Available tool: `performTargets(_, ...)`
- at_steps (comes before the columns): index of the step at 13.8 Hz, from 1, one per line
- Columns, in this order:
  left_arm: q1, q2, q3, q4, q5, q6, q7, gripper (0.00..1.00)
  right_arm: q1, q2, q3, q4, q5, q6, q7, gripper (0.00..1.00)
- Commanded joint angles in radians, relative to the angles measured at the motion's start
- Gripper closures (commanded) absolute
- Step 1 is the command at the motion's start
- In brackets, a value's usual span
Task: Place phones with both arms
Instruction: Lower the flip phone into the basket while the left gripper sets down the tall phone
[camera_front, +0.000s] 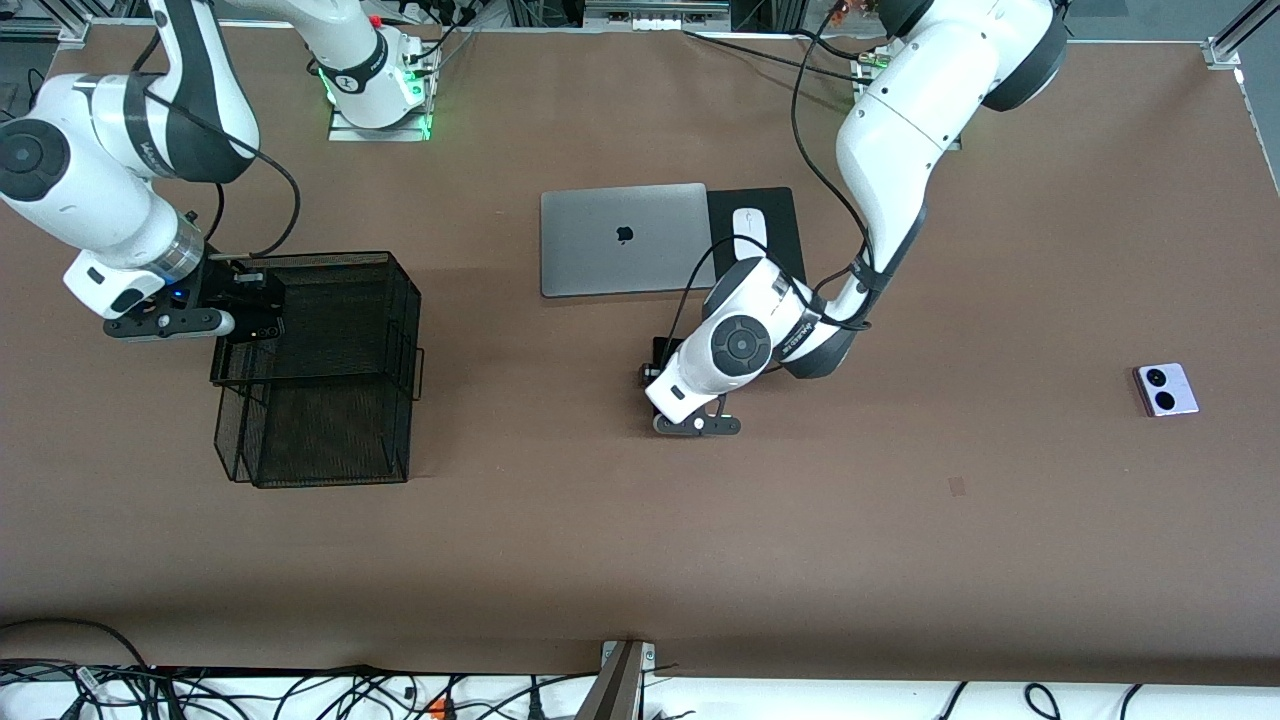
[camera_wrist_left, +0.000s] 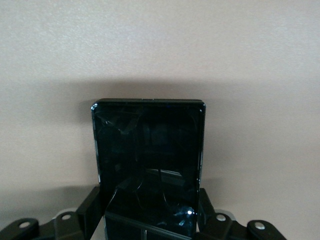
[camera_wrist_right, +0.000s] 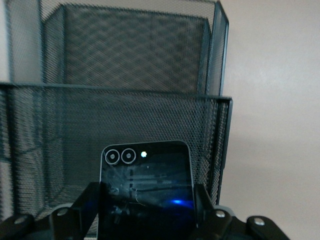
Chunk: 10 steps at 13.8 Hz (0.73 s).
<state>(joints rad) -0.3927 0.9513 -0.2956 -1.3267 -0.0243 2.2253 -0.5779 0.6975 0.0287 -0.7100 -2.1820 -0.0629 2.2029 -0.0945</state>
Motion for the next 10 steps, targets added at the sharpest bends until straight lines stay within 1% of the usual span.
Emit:
performTargets(1, -0.008, 0.003, 0.01, 0.027, 0.006, -0.003, 0.003, 0.0, 0.013, -0.012, -0.035, -0.038, 0.015, 0.034, -0.04, 0.42)
performTargets(3, 0.001, -0.015, 0.01, 0.029, 0.006, -0.013, -0.002, 0.0, 0.01, 0.016, -0.035, -0.051, 0.026, 0.07, -0.041, 0.42)
performTargets(5, 0.023, -0.057, 0.01, 0.027, 0.003, -0.038, -0.003, 0.0, 0.002, 0.062, -0.035, -0.05, 0.089, 0.081, -0.044, 0.42)
performTargets(7, 0.067, -0.121, 0.01, 0.037, 0.004, -0.178, -0.003, 0.0, 0.0, 0.088, -0.035, -0.048, 0.121, 0.098, -0.057, 0.42)
performTargets(10, 0.182, -0.23, 0.01, 0.038, 0.006, -0.385, 0.0, 0.0, -0.012, 0.129, -0.035, -0.045, 0.136, 0.126, -0.065, 0.4)
